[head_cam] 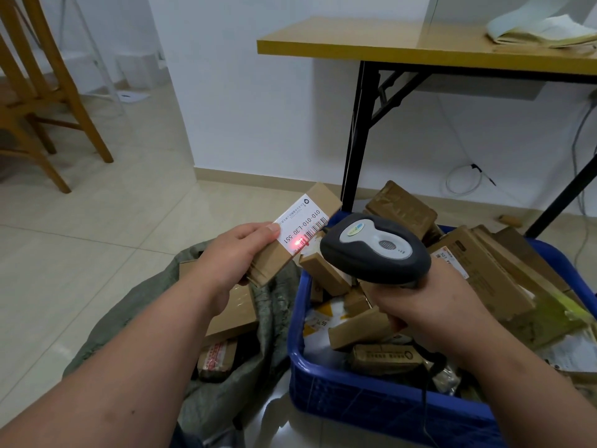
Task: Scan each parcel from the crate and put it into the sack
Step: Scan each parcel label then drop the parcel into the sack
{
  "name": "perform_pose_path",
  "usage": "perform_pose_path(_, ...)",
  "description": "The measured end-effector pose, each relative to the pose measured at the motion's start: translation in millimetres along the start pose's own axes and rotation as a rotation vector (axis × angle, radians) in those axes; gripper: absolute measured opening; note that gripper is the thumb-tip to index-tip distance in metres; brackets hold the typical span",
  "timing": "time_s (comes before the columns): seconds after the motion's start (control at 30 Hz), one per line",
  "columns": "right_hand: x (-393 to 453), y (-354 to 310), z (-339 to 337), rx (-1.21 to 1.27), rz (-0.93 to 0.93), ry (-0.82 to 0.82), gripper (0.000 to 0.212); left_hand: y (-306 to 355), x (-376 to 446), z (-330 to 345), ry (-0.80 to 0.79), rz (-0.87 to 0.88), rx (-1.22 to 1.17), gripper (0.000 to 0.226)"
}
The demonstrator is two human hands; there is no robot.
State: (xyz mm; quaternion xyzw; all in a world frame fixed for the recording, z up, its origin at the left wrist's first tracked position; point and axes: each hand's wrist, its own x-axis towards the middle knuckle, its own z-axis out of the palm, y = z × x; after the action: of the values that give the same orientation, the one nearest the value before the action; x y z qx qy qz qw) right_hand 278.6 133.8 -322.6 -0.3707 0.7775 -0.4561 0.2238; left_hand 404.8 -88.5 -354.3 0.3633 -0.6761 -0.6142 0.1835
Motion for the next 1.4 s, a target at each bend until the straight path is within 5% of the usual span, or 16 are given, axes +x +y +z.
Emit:
perform_pose_path(0.47,21,-4,41,0.051,0.131,-0.094,0.017,-45,17,-99,0.356,-0.273,0.003,0.020)
perform_pose_path(0.8,42,-6,118,0.042,0.350,-0.320,0.020,-136,34,-161,0.389,-0.666,0.042,0.029)
perform_pose_path(1.13,143,-3,234,0.062,0.512,-0.097,0.005,-192,69,-176,0.333,-0.737,0.150,0.043)
perform_pose_path(1.27,188,25,273,0.037,0.612,-0.035,0.023,-225,84,-177,0.251,-0.780,0.174,0.043)
perform_pose_path(1.4,213,62,297,0.012,0.736,-0.013,0.025,-264,106,-199,0.350,-0.688,0.509,0.041)
